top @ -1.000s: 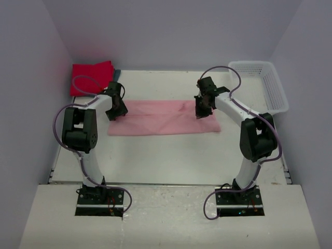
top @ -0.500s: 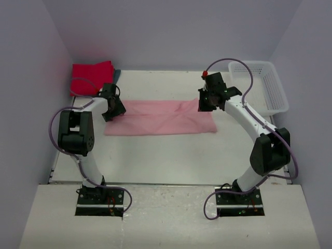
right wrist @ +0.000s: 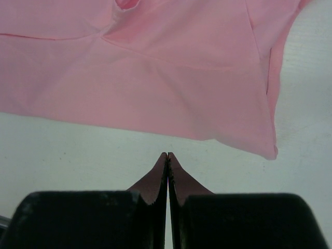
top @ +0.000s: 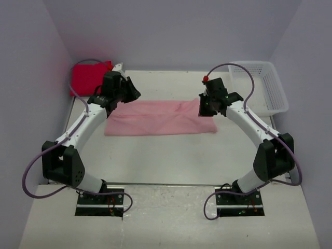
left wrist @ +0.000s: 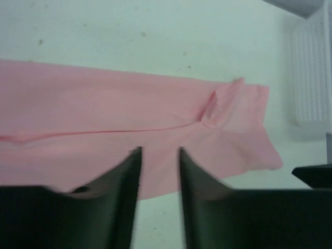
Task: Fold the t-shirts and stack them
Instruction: Fold the other side of the tshirt into a rectangle, then rotate the tshirt 90 degrees
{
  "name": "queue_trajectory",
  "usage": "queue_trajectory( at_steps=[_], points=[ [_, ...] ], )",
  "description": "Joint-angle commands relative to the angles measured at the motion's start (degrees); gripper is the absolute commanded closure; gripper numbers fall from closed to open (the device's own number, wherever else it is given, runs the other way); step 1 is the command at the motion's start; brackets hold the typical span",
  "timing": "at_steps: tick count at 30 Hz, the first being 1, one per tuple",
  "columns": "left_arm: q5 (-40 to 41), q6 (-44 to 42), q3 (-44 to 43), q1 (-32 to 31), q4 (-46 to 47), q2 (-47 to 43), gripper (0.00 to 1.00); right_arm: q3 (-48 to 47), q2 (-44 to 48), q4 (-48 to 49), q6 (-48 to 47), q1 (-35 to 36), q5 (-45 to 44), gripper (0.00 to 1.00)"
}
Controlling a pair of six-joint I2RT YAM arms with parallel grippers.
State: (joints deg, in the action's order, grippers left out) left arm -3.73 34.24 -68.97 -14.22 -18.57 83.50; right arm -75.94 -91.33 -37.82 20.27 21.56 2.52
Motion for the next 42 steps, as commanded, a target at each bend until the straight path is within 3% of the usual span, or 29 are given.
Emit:
queue_trajectory(
  at_steps=[1, 2, 3, 6, 8, 14, 20, 29, 38, 42],
  points=[
    [-11.28, -4.44, -5.8, -1.69, 1.35, 6.48, 0.83, 1.75, 5.98, 2.92, 1.79, 0.41, -2.42, 1.0],
    [-12.26, -5.05, -7.04, -2.73, 0.21, 8.5, 0.96, 1.59, 5.99, 2.41, 1.88, 0.5, -3.74, 1.0],
    [-14.1, -5.06, -8.1, -3.27, 0.29, 12.0, 1.0, 1.06, 5.38, 0.4, 1.79, 0.41, -5.06, 1.0],
    [-17.27, -4.1, -10.74, -5.2, 2.12, 18.15, 1.0, -1.23, 2.04, -1.73, 2.05, -0.29, -9.64, 1.0],
    [-20.0, -3.22, -12.32, -7.3, 4.15, 20.81, 1.0, -3.15, -0.85, -2.86, 2.05, -1.78, -4.65, 1.0],
    [-20.88, -2.34, -18.04, -12.23, 4.06, 29.51, 1.0, -5.79, -11.84, -2.96, 4.07, -2.4, -0.7, 1.0],
    [-21.06, -2.42, -17.87, -12.94, 4.15, 29.7, 1.0, -9.04, -19.4, -2.87, 6.97, -2.4, 1.78, 1.0],
    [-20.1, -3.83, -15.58, -13.12, 2.14, 28.63, 1.0, -22.31, -32.94, -11.83, 9.87, -3.19, -0.5, 1.0],
    [-19.65, -3.48, -15.23, -13.38, -0.24, 33.83, 1.0, -22.5, -35.76, -12.98, 10.58, -4.68, 2.65, 1.0],
    [-15.01, -4.97, -17.59, -13.29, -3.04, 34.09, 1.0, -23.02, -34.54, -13.51, 10.49, -4.77, 2.23, 1.0]
  ],
)
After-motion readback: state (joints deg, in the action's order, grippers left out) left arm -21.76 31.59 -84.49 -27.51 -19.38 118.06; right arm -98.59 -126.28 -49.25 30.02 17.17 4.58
